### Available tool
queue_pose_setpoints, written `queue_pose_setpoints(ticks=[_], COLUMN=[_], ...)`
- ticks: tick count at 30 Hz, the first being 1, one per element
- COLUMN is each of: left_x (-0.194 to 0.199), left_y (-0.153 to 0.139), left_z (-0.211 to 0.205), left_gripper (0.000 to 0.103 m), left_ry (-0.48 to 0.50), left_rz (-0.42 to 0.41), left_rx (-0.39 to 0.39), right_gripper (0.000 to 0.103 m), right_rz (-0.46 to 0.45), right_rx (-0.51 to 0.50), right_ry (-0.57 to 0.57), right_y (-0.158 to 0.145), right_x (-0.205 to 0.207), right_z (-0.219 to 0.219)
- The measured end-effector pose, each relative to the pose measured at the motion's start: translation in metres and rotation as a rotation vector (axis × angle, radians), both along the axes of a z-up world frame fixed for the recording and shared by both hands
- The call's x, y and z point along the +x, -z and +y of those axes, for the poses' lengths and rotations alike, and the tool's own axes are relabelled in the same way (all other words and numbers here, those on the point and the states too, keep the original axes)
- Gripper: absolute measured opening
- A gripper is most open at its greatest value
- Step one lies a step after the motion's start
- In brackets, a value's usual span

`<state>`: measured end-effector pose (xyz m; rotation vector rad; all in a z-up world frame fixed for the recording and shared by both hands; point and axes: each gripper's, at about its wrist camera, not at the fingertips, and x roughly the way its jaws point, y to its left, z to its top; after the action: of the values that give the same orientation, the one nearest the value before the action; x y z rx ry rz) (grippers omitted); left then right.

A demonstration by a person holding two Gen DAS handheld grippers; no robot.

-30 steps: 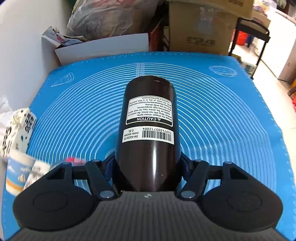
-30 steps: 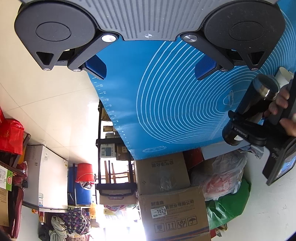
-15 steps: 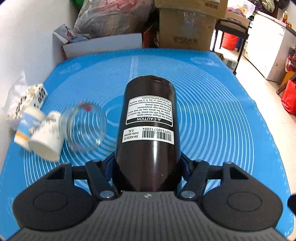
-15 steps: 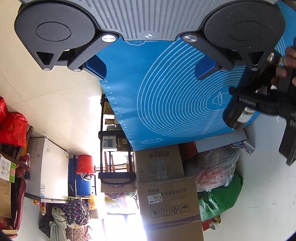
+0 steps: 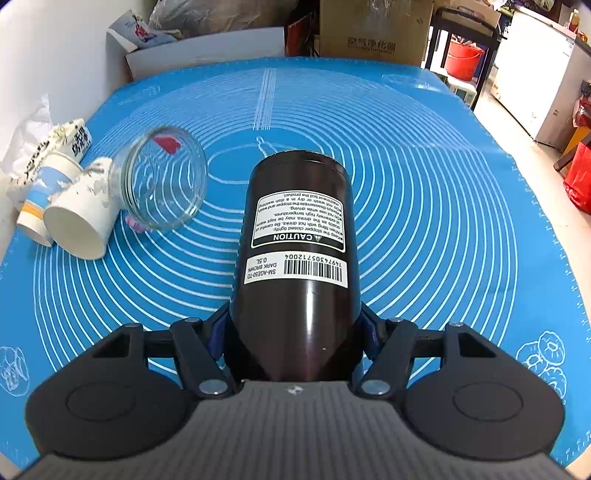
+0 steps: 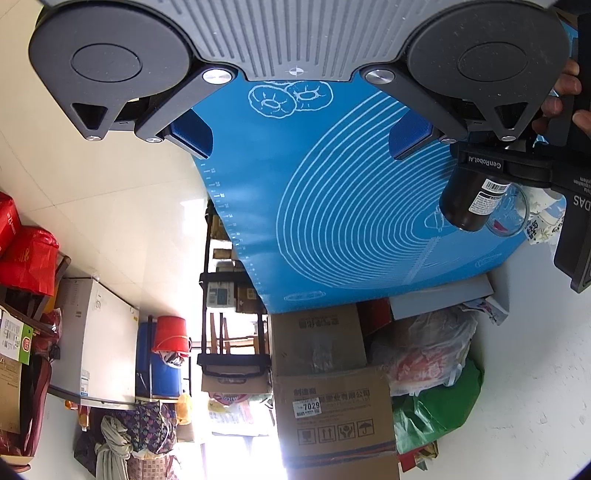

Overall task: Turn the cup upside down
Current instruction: 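Lift the black bottle with the left gripper off the mat, then bring the right gripper to the bottle held by the left gripper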

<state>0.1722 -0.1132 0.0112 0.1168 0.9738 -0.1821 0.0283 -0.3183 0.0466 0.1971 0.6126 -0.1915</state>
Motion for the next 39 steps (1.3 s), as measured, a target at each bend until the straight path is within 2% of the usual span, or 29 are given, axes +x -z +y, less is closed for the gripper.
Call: queue_pose_setpoints(ticks=[11,17,18,19,33,39], left_x=[0.007,0.002,0.002,0.001,-0.009,-0.02], left_y=[0.004,-0.007,-0.009,-0.012,-0.034,-0.05], left_z=[0.006,0.004,0.004,0.005,0.019,0.042], left_gripper=[0.068,0.07,0.077,0.08,0.08,0.082], left_ry=[0.001,0.022,0.021,0.019,0.018,0.013], left_rz=[0.048,0.001,-0.001,-0.007,-0.041,-0.074], left_rx=[-0.026,-0.012,-0.017,-0.022,-0.038,-0.039], right_gripper=[0.103,0.103,0.103,0.103,0.103,0.103], right_rz=[0.016,0.022,0.024,0.024,0.013,0.002], right_rx=[-0.002,0.015,0.016,0.015,0.0,-0.002], right_ry=[-0.007,-0.005,-0.006,-0.008,-0.024,-0.062], right_y=[0.003,0.003,0.003,0.003,-0.004,-0.021], right_x=[0.006,0.006,0.006,0.006,0.006,0.013], right_z=[0.002,0.002,0.002,0.003,0.011,0.024])
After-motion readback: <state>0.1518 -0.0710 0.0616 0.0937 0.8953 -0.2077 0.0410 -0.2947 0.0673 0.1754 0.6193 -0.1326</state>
